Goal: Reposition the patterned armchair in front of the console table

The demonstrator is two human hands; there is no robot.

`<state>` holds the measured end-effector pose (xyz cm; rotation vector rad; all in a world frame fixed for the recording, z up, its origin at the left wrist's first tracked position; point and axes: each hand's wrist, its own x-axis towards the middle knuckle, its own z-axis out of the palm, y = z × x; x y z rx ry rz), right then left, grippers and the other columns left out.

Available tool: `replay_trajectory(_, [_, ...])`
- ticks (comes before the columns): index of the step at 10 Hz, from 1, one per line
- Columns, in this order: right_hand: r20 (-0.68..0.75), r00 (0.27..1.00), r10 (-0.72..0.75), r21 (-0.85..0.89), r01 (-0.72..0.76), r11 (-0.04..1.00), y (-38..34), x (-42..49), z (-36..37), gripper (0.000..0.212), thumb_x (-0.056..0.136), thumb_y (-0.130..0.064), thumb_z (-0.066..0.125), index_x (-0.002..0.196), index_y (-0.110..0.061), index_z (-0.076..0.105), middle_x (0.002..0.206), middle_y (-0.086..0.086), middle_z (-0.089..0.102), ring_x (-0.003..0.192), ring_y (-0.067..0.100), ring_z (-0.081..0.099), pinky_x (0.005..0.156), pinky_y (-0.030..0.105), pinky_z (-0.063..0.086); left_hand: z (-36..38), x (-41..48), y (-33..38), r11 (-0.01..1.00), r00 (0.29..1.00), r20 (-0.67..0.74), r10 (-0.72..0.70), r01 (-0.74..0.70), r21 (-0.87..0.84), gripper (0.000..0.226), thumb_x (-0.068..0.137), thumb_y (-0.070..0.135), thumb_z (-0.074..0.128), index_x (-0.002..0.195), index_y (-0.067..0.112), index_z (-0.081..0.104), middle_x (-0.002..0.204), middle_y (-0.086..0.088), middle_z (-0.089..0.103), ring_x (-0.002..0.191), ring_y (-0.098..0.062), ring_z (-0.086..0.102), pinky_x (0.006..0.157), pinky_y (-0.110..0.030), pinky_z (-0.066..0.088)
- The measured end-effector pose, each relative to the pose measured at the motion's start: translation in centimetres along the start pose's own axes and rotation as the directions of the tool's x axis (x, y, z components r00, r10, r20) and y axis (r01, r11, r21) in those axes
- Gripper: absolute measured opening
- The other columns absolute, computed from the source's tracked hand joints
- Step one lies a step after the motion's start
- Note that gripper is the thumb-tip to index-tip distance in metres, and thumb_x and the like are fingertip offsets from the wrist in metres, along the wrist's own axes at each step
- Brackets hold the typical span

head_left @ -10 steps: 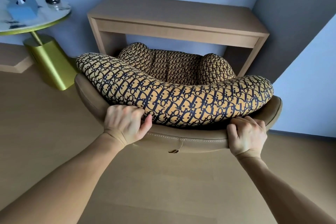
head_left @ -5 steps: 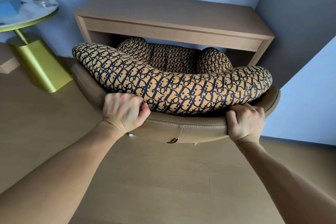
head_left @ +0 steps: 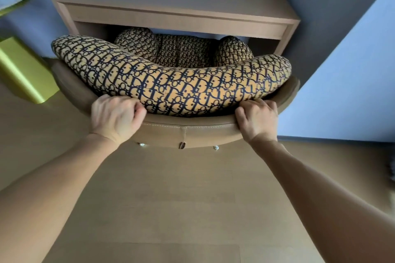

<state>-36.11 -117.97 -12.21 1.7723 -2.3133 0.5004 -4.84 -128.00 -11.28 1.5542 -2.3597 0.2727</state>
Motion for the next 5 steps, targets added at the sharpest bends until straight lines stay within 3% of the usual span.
replay_trajectory(1, [0.068, 0.994, -0.090, -0.029, 0.092, 0.995, 0.4, -1.2, -1.2, 0.034, 0.100, -0.035, 0.025, 0.078, -0.023, 0.048, 0.088, 0.002, 0.067, 0.094, 0.029, 0.059, 0.096, 0.041, 0.035, -0.5, -1.1, 0.6, 0.997, 0.997, 0.004, -0.076, 0.076, 0.012, 0.045, 0.092, 0.026, 0.029, 0.075, 0.004, 0.065, 0.076, -0.021, 0.068, 0.076, -0.033, 0.054, 0.080, -0.045, 0.043])
replay_trajectory(2, [0.187, 0.979, -0.085, -0.008, 0.088, 0.996, -0.1, -2.8, -2.3, 0.043, 0.106, -0.045, 0.023, 0.103, -0.020, 0.058, 0.115, 0.004, 0.066, 0.123, 0.027, 0.053, 0.118, 0.043, 0.023, -1.5, -2.6, 1.4, 0.990, 0.986, 0.096, -0.139, 0.140, -0.006, 0.054, 0.097, 0.037, 0.024, 0.099, 0.002, 0.066, 0.101, -0.027, 0.068, 0.105, -0.041, 0.056, 0.109, -0.052, 0.035])
replay_trajectory(3, [0.327, 0.945, -0.027, -0.016, 0.035, 0.999, -0.8, -4.4, -3.4, 0.067, 0.103, -0.059, 0.017, 0.151, -0.017, 0.038, 0.164, 0.005, 0.032, 0.156, 0.021, 0.012, 0.127, 0.046, 0.004, -3.3, -4.3, 1.9, 0.991, 0.969, 0.213, -0.127, 0.134, -0.018, 0.069, 0.098, 0.054, 0.019, 0.128, 0.004, 0.056, 0.142, -0.024, 0.053, 0.141, -0.040, 0.036, 0.121, -0.050, 0.020])
replay_trajectory(4, [0.439, 0.898, -0.001, 0.007, -0.002, 1.000, -1.4, -4.7, -4.8, 0.077, 0.101, -0.065, 0.013, 0.162, -0.019, 0.009, 0.172, 0.001, 0.000, 0.157, 0.018, -0.010, 0.127, 0.044, -0.002, -5.5, -5.3, 1.6, 0.996, 0.924, 0.370, -0.092, 0.088, 0.027, 0.084, 0.091, 0.069, 0.013, 0.154, 0.015, 0.029, 0.165, -0.011, 0.023, 0.153, -0.031, 0.013, 0.123, -0.046, 0.018])
replay_trajectory(5, [0.519, 0.855, 0.031, 0.024, -0.051, 0.998, -1.6, -4.3, -7.3, 0.076, 0.102, -0.063, 0.018, 0.162, -0.019, 0.006, 0.171, 0.000, -0.002, 0.157, 0.018, -0.009, 0.127, 0.047, -0.003, -8.6, -5.2, 1.5, 0.993, 0.914, 0.389, -0.111, 0.082, 0.091, 0.084, 0.085, 0.073, 0.007, 0.158, 0.032, 0.019, 0.168, -0.006, 0.015, 0.154, -0.031, 0.009, 0.122, -0.048, 0.016])
